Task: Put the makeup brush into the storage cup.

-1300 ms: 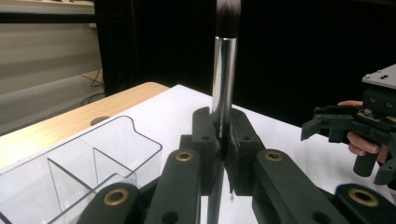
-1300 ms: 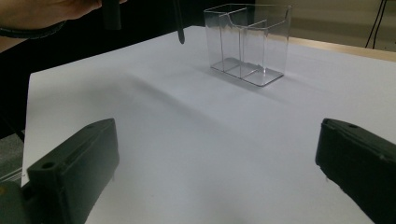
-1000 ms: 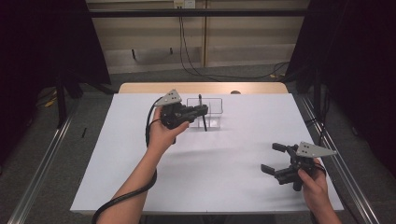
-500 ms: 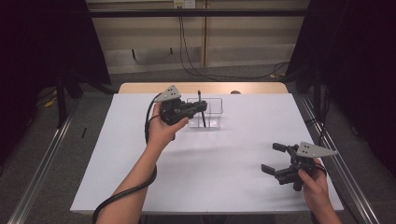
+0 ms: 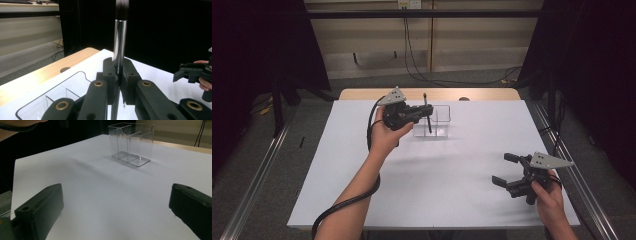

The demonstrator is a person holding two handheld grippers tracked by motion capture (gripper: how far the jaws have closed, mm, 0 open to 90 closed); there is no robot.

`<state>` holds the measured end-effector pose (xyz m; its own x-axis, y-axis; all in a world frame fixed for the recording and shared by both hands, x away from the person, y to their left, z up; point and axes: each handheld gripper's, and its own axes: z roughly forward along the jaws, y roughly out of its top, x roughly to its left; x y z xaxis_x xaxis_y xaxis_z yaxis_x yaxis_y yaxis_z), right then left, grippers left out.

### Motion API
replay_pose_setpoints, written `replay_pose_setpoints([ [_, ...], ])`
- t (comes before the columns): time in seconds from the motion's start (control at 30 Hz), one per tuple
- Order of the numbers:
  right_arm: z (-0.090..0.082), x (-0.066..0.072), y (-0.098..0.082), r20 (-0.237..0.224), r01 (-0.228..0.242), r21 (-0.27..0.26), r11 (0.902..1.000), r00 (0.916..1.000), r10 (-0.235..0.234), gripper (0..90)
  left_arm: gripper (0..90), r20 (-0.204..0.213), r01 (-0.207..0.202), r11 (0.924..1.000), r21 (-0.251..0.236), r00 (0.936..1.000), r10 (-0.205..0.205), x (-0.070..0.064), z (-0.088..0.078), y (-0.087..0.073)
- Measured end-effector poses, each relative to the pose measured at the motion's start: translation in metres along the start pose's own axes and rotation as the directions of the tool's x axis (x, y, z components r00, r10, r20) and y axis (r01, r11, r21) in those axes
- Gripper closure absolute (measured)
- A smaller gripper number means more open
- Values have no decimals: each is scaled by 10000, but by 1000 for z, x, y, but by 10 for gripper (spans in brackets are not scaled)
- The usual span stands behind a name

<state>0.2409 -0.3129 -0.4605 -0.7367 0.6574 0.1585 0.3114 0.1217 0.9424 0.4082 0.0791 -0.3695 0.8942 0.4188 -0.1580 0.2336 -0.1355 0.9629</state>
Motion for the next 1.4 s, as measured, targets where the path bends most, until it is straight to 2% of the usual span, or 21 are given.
replay_pose_setpoints([
  [0.57,0,0,-1,-26,42,10,10000,10000,-42,0,836,-250,-139,9999,1,9996,139,7,1,9],
  [1.4,-2,0,-1,-14,63,-36,10000,10000,-63,0,835,-674,-92,9999,-71,9977,87,15,9,15],
])
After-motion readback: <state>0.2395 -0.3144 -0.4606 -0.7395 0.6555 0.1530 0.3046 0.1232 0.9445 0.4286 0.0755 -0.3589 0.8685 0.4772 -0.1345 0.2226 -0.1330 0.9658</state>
